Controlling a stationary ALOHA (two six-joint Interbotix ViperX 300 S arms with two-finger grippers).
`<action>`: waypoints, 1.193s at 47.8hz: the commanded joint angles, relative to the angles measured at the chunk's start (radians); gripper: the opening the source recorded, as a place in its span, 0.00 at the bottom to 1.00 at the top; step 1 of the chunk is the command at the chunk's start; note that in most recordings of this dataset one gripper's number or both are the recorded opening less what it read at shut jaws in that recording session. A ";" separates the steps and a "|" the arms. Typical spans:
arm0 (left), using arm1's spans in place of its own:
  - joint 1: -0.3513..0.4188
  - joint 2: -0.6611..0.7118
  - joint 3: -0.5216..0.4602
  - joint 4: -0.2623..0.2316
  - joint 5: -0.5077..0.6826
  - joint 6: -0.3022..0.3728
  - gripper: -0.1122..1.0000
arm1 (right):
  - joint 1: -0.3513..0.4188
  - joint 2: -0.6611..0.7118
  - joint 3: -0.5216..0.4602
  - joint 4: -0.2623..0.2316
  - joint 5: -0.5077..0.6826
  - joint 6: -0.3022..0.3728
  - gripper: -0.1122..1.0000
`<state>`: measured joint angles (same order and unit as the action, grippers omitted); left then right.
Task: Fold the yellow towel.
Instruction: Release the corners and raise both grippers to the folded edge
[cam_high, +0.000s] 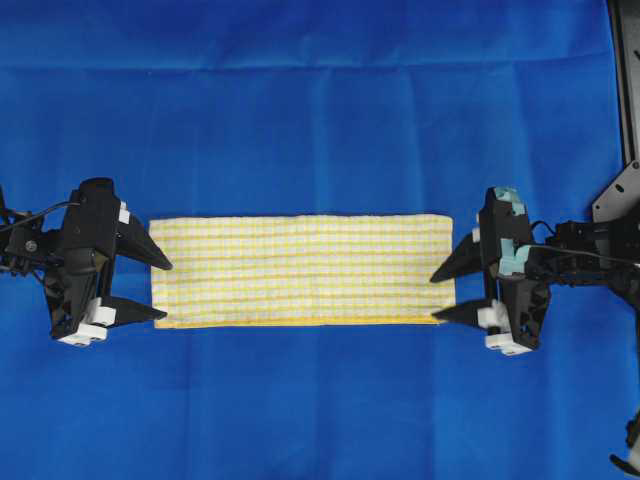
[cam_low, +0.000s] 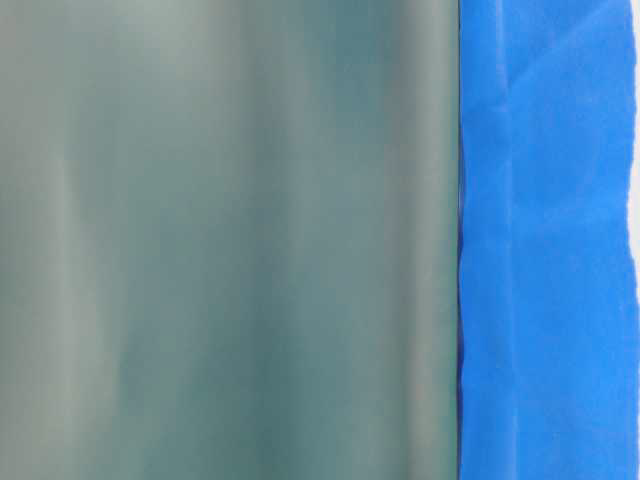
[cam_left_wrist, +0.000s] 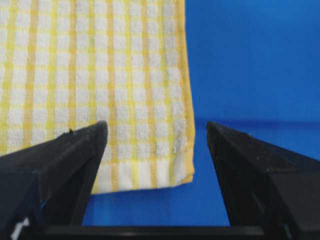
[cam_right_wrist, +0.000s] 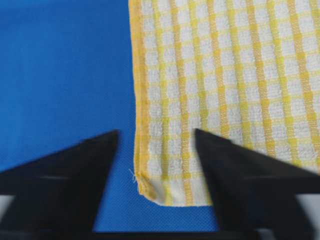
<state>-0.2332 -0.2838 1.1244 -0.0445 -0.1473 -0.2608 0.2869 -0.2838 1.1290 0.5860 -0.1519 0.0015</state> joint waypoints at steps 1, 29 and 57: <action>0.003 -0.023 -0.028 0.000 0.006 0.005 0.74 | 0.000 -0.006 -0.017 0.000 -0.008 -0.006 0.76; 0.276 -0.002 -0.066 0.000 0.071 0.123 0.71 | -0.345 -0.020 -0.018 -0.014 0.092 -0.133 0.82; 0.321 0.172 -0.054 0.002 0.075 0.121 0.57 | -0.362 0.135 -0.043 -0.011 0.115 -0.138 0.81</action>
<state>0.0859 -0.1104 1.0769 -0.0430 -0.0675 -0.1350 -0.0721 -0.1488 1.0983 0.5737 -0.0261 -0.1381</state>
